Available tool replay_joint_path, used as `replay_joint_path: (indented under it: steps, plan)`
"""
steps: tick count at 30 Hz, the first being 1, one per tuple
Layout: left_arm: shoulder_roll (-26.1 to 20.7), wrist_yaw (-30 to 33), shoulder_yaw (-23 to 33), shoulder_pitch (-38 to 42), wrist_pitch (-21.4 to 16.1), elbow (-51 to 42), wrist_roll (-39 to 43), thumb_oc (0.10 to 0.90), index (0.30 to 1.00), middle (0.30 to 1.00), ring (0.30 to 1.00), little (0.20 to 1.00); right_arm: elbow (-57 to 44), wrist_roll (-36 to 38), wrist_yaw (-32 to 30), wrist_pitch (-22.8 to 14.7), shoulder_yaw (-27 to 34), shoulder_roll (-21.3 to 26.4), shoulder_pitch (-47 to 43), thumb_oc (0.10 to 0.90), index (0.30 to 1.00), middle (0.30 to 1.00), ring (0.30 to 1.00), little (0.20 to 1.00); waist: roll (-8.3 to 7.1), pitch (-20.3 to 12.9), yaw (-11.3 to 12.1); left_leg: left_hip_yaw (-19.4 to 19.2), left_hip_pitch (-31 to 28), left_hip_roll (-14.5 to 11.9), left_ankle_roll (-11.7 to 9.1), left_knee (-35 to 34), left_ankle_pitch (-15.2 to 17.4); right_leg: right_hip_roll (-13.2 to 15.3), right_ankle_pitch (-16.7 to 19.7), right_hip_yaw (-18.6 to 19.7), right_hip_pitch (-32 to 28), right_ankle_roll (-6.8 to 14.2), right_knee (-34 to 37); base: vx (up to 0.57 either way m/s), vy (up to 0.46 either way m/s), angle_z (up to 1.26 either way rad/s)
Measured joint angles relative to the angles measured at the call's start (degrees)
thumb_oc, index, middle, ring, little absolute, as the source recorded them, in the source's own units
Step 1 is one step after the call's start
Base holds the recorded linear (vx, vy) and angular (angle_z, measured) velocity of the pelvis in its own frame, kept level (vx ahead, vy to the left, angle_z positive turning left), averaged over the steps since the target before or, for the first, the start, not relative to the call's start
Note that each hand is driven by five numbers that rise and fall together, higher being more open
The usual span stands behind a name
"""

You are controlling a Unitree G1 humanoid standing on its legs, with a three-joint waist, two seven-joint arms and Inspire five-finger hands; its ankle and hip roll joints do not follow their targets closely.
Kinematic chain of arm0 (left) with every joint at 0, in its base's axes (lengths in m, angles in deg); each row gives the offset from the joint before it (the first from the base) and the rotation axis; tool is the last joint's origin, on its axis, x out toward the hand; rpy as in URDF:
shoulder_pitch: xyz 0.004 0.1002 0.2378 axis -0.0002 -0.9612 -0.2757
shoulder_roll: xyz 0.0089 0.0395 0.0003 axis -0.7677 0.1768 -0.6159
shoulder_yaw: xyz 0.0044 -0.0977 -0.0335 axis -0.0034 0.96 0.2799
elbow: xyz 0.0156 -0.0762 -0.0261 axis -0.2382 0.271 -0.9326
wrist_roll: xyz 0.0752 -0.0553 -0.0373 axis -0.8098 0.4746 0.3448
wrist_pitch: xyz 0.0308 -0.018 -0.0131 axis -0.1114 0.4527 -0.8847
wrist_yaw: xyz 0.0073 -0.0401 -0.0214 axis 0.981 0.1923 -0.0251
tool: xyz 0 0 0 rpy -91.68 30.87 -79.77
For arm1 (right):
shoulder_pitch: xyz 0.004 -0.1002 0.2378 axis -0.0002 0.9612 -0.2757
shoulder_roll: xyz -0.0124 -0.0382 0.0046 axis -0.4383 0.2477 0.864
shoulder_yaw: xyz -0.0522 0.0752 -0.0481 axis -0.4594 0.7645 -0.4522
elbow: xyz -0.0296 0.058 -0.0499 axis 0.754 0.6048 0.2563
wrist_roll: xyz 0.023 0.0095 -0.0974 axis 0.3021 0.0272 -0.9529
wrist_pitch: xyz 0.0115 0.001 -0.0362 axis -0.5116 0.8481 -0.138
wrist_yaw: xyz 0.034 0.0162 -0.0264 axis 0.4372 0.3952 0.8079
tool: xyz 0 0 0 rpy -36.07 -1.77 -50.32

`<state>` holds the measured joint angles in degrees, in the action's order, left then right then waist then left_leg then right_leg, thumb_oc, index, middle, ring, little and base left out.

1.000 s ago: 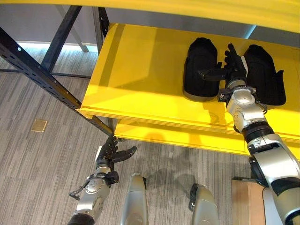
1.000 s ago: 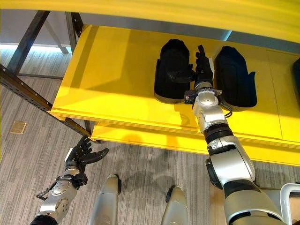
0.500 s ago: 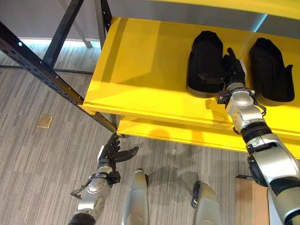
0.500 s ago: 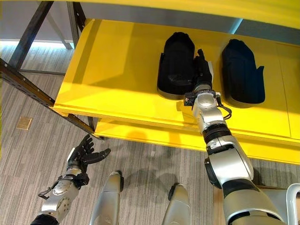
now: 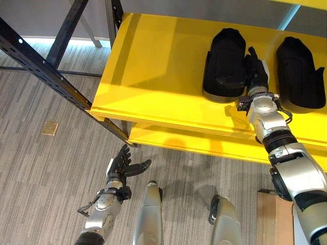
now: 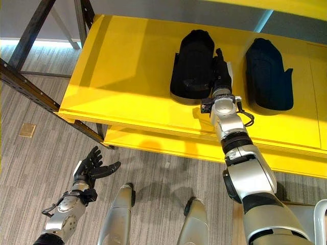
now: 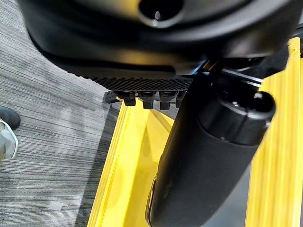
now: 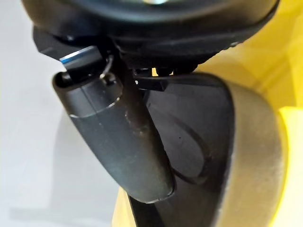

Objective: Move parts from the plastic box to the shelf.

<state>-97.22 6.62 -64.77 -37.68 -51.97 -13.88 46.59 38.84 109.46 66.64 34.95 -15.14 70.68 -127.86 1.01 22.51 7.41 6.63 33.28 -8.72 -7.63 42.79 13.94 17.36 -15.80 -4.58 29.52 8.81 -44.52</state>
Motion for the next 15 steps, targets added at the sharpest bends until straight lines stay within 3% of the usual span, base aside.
replay_joint_path:
  steps: [15]
  plan:
    - [0.0, 0.1, 0.0, 0.0, -0.2, 0.0, 0.2, 0.900, 1.000, 1.000, 1.000, 1.000, -0.1, -6.4, 0.3, 0.3, -4.8, 1.3, -1.5, 0.900, 1.000, 1.000, 1.000, 1.000, 0.20, 0.6, -0.1, 0.1, 1.0, 0.0, -0.2, 0.0, -0.6, -0.1, -0.3, 0.3, 1.7, -0.5, -1.3, 0.00, 0.000, 0.00]
